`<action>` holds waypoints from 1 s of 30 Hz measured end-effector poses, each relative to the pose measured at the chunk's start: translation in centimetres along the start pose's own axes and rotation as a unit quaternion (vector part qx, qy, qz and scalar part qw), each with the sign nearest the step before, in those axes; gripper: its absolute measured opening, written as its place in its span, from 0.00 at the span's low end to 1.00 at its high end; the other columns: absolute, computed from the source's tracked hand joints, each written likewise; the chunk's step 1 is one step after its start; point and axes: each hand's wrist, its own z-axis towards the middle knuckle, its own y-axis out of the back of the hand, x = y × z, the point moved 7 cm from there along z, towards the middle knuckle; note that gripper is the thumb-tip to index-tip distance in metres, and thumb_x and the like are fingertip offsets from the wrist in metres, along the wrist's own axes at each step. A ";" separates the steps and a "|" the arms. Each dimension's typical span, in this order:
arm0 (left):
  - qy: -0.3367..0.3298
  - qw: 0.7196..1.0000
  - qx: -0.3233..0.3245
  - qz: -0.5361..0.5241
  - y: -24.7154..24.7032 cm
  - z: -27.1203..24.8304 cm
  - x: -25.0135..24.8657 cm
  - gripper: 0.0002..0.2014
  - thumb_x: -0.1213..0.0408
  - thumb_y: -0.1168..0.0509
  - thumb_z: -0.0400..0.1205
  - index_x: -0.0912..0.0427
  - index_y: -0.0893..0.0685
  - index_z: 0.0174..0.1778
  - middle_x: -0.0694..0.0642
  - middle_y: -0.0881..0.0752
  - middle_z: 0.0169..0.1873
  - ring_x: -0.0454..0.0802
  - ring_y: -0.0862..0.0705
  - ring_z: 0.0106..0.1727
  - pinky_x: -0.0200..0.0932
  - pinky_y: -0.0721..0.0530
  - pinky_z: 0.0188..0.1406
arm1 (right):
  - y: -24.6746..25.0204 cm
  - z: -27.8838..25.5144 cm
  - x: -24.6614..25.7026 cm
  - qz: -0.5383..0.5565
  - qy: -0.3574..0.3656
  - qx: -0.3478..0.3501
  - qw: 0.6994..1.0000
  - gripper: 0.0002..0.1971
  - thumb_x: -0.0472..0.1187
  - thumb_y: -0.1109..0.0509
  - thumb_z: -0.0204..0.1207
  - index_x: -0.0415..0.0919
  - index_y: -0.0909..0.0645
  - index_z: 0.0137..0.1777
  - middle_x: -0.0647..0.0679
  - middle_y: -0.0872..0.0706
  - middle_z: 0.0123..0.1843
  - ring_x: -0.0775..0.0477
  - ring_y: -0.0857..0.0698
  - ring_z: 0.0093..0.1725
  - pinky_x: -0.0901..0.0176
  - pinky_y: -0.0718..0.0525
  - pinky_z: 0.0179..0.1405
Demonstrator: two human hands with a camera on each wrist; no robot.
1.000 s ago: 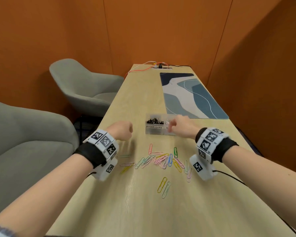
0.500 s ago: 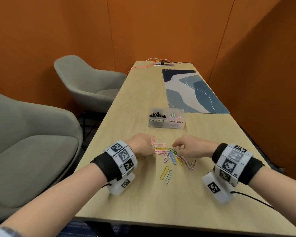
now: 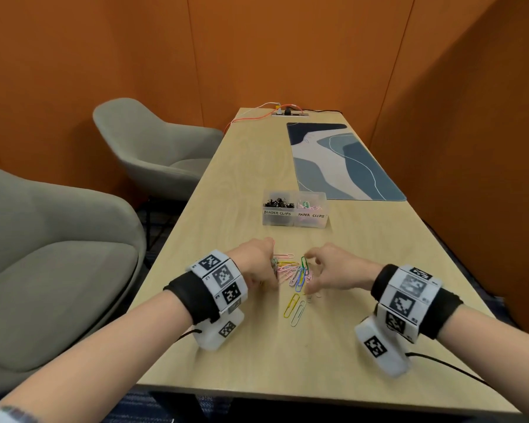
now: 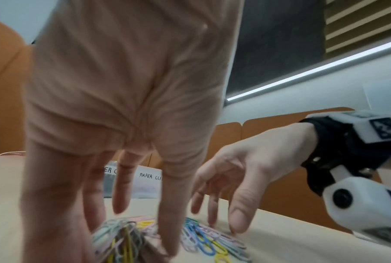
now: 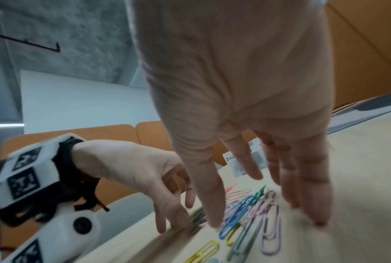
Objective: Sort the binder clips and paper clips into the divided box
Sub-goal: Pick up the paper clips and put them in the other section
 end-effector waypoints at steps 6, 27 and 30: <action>0.006 0.996 -0.011 0.090 0.2 1.8 -0.1 0.43 0.40 0.23 0.63 0.53 0.33 0.70 0.58 0.35 0.68 0.60 0.32 0.70 0.58 0.17 0.59 | -1.2 2.0 0.1 -0.094 -0.042 0.017 0.995 0.44 0.63 0.22 0.58 0.43 0.32 0.71 0.39 0.32 0.67 0.37 0.33 0.70 0.42 0.26 0.70; -0.093 0.993 -0.046 0.052 2.0 4.4 -2.2 0.19 0.68 0.30 0.76 0.64 0.20 0.63 0.63 0.14 0.58 0.58 0.17 0.47 0.42 0.20 0.40 | 0.4 4.0 1.4 -0.105 0.055 -0.056 0.991 0.11 0.27 0.40 0.72 0.40 0.21 0.47 0.41 0.17 0.52 0.38 0.18 0.55 0.55 0.23 0.47; -0.112 0.991 -0.042 0.063 2.2 4.6 -2.1 0.18 0.67 0.30 0.76 0.63 0.20 0.62 0.62 0.14 0.58 0.58 0.16 0.52 0.41 0.20 0.44 | 1.4 4.3 -0.3 0.023 0.024 -0.042 0.999 0.09 0.27 0.35 0.71 0.41 0.20 0.42 0.53 0.20 0.35 0.48 0.20 0.40 0.65 0.25 0.32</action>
